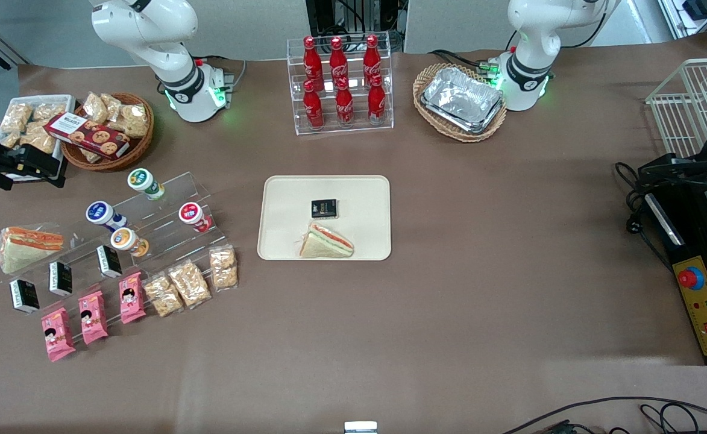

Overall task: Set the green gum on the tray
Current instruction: 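Move the right gripper toward the acrylic rack of yogurt bottles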

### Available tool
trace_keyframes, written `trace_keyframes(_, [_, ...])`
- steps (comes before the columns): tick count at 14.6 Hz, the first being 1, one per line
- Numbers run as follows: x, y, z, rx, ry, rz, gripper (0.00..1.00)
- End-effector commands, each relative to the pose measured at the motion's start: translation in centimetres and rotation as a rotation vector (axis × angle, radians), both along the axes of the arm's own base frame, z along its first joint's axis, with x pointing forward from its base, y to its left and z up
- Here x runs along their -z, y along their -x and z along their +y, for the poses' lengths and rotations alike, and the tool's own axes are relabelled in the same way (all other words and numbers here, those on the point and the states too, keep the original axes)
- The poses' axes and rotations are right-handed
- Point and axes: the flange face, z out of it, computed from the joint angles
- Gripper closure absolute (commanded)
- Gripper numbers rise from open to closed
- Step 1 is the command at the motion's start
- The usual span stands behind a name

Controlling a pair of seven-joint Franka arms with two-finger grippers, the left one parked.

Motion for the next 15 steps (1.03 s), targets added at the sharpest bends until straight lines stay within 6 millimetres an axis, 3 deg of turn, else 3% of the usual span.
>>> trace_keyframes(1, [-0.3, -0.4, -0.2, 0.003, -0.002, -0.008, 0.00])
trace_keyframes(6, [0.9, -0.3, 0.0, -0.010, 0.001, 0.024, 0.00])
trace_keyframes(9, [3.0, 1.2, -0.1, 0.000, -0.006, 0.066, 0.00])
trace_keyframes(11, [3.4, 1.8, -0.1, 0.000, -0.008, 0.075, 0.00])
trace_keyframes(15, [6.7, 5.4, 0.1, -0.021, 0.021, -0.015, 0.00])
